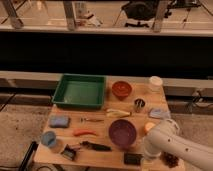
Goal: Place eraser in plastic cup
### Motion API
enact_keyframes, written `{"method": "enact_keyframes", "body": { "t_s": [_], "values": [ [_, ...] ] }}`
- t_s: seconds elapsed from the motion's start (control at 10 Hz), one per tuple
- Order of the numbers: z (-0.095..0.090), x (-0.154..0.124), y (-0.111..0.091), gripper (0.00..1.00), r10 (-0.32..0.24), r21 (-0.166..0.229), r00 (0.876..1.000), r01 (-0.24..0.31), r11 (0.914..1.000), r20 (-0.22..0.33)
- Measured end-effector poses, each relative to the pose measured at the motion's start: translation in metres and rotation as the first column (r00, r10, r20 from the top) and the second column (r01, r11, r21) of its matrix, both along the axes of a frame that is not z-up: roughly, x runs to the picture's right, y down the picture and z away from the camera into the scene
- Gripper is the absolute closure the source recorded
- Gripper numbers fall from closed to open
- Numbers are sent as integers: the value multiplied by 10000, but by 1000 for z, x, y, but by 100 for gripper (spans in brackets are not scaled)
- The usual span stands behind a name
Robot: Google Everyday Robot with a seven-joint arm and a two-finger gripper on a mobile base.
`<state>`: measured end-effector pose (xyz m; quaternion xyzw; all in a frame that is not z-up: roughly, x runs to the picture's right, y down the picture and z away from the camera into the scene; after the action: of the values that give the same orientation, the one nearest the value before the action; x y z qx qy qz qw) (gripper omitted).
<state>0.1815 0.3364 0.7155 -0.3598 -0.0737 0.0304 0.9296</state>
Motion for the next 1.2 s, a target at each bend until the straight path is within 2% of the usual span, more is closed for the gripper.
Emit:
{"method": "enact_keyframes", "body": {
  "t_s": [0.6,1.2],
  "values": [
    [-4,1,5,20,-151,73,9999,151,9999,39],
    [-1,5,11,20,-174,186,9998,176,9997,-140]
  ]
}}
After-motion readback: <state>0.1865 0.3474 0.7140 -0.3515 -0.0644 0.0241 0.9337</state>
